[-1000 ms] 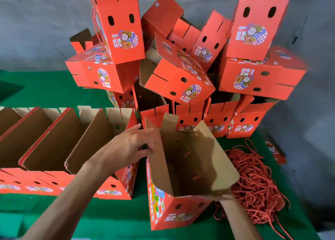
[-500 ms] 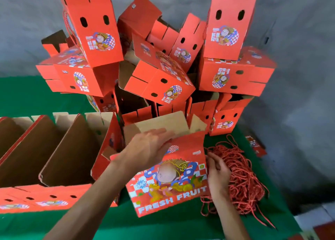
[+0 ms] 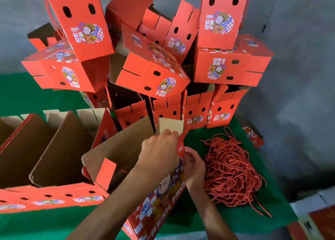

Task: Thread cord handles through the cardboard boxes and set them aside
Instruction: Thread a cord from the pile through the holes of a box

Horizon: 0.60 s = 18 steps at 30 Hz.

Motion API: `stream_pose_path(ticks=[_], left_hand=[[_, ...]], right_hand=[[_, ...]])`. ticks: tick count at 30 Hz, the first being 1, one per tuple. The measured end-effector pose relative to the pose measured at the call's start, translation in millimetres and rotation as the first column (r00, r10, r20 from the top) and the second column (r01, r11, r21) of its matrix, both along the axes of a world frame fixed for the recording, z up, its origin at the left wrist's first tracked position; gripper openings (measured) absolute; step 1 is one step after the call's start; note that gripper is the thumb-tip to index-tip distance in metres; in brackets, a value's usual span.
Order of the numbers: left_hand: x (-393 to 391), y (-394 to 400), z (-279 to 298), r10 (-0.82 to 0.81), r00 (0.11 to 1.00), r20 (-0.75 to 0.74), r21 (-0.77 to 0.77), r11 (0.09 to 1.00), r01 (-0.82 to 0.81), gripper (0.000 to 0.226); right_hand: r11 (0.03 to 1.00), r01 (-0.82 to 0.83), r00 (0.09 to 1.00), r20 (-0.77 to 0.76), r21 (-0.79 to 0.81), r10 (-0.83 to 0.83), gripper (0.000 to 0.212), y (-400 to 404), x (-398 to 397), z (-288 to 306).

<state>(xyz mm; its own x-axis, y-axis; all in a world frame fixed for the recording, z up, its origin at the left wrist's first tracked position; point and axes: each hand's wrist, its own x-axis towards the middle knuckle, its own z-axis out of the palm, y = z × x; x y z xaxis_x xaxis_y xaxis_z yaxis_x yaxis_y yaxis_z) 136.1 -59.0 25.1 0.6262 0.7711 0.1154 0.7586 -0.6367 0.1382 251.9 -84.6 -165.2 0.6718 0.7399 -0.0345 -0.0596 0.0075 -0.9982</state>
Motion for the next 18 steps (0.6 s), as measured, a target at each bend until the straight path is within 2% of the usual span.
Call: stream_pose_path(ticks=[2, 5, 6, 8, 10, 12, 13, 14, 15, 17, 18], left_hand=[[-3.0, 4.0, -1.3, 0.065, 0.997, 0.05, -0.051, 0.997, -0.063, 0.021], [-9.1, 13.4, -7.8, 0.161, 0.984, 0.075, -0.259, 0.956, -0.136, 0.02], [-10.7, 16.0, -11.4, 0.191, 0.98, 0.063, -0.329, 0.931, -0.16, 0.024], [-13.1, 21.3, -18.8, 0.256, 0.967, 0.021, -0.388, 0.893, -0.228, 0.041], [-16.7, 26.0, -25.7, 0.321, 0.947, 0.018, -0.421, 0.862, -0.284, 0.057], [-19.6, 30.3, -29.7, 0.353, 0.936, 0.017, -0.432, 0.847, -0.312, 0.06], [-21.0, 31.9, -30.6, 0.36, 0.933, 0.001, -0.393, 0.858, -0.331, 0.058], [-21.9, 33.0, -30.7, 0.367, 0.93, -0.019, -0.323, 0.878, -0.353, 0.054], [-22.9, 33.5, -30.3, 0.372, 0.927, -0.042, -0.244, 0.896, -0.37, 0.048], [-23.6, 35.1, -28.6, 0.372, 0.923, -0.095, -0.169, 0.908, -0.384, 0.04], [-24.4, 35.9, -28.8, 0.372, 0.921, -0.111, -0.181, 0.904, -0.387, 0.039]], right_hand=[[0.999, 0.015, 0.997, -0.081, 0.035, -0.012, 0.022, 2.7, 1.8, -2.3], [0.993, -0.063, 0.949, -0.301, 0.096, 0.089, 0.015, 3.2, 0.7, -1.6], [0.987, -0.114, 0.911, -0.384, 0.115, 0.15, 0.014, 1.5, -1.3, -1.3], [0.98, -0.178, 0.874, -0.443, 0.089, 0.199, 0.013, -3.6, -5.2, -4.5], [0.991, -0.131, 0.885, -0.449, 0.023, 0.127, 0.014, -13.0, -3.4, -13.8], [0.995, -0.035, 0.871, -0.491, -0.089, -0.014, 0.014, -23.5, 5.7, -28.6], [0.983, -0.006, 0.895, -0.44, -0.184, -0.077, 0.015, -29.9, 11.4, -38.8], [0.957, -0.001, 0.944, -0.316, -0.289, -0.095, 0.018, -36.4, 16.9, -49.9], [0.919, 0.001, 0.991, -0.124, -0.395, -0.055, 0.022, -43.4, 20.7, -60.5], [0.856, 0.04, 0.976, 0.205, -0.516, 0.078, 0.025, -54.3, 25.6, -72.7], [0.846, 0.052, 0.95, 0.288, -0.531, 0.122, 0.025, -57.1, 26.9, -75.1]])
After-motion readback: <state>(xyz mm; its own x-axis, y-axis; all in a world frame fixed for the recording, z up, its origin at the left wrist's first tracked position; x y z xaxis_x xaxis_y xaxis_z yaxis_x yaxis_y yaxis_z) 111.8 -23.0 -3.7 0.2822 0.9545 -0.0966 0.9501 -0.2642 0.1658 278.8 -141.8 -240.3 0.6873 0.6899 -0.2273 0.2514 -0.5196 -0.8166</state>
